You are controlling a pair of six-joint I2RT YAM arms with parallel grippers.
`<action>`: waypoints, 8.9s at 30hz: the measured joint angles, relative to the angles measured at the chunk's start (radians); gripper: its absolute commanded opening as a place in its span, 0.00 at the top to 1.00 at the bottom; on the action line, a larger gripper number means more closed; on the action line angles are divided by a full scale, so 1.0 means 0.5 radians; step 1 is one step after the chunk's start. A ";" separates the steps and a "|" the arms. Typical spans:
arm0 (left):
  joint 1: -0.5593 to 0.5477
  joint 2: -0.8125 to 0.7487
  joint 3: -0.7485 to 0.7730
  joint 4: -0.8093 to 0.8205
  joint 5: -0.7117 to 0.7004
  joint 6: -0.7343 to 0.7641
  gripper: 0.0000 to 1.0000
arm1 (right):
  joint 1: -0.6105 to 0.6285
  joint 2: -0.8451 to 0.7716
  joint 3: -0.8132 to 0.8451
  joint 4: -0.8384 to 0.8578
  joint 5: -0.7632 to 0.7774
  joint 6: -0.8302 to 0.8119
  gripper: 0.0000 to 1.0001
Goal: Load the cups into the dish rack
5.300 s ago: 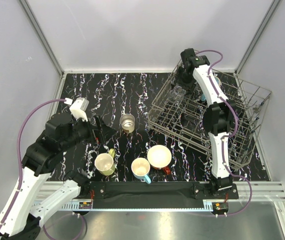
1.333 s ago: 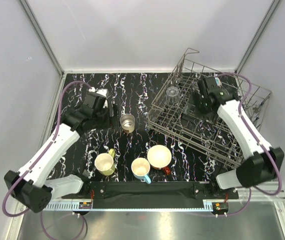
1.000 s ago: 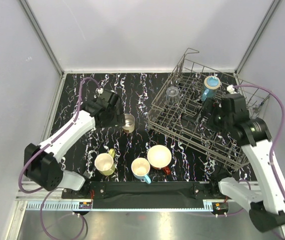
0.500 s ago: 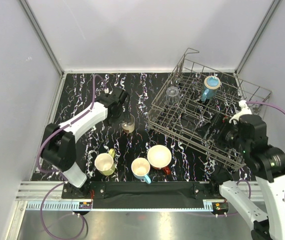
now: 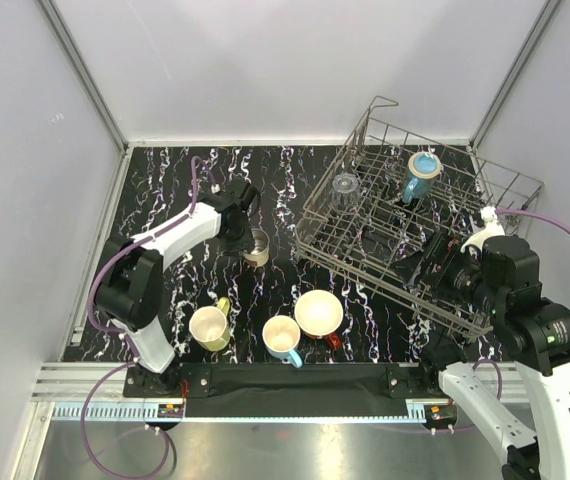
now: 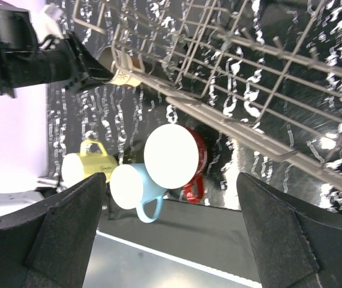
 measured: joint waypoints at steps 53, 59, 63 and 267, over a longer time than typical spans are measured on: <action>-0.112 -1.117 -0.608 2.518 1.984 -0.855 1.00 | 0.506 0.641 -0.137 1.547 -1.067 0.560 0.00; -0.102 -1.089 -0.667 2.734 2.016 -0.970 1.00 | 0.540 0.653 -0.135 1.640 -1.056 0.503 0.00; -0.102 -1.085 -0.694 2.838 2.029 -1.025 1.00 | 0.542 0.647 -0.135 1.701 -1.061 0.479 0.01; -0.359 -1.263 -0.325 0.505 0.515 0.340 0.16 | 0.246 1.057 0.362 0.184 0.457 0.105 0.00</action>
